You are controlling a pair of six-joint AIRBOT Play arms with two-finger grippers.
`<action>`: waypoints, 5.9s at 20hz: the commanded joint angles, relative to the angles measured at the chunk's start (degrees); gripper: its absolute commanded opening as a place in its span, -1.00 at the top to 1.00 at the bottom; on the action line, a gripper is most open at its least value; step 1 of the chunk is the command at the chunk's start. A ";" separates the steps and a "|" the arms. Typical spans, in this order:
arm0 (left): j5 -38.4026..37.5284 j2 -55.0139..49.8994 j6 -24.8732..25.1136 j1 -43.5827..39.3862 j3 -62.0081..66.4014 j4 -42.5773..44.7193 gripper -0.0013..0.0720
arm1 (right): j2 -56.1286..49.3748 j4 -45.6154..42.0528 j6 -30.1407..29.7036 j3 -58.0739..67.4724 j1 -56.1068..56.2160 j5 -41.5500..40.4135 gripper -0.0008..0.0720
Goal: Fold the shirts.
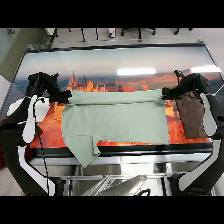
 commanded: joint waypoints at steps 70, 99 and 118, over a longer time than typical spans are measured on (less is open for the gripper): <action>-1.05 73.55 6.58 12.33 -66.62 -14.10 0.91 | 37.66 2.01 0.42 -51.06 -10.08 -8.02 0.92; -0.83 7.08 8.59 2.51 -5.92 -21.57 -0.74 | 9.31 12.52 -8.68 -11.74 -3.34 2.80 -0.75; 8.20 7.15 3.19 -2.89 11.21 -21.84 0.90 | 2.19 24.02 -12.15 -11.67 -3.28 -4.79 0.93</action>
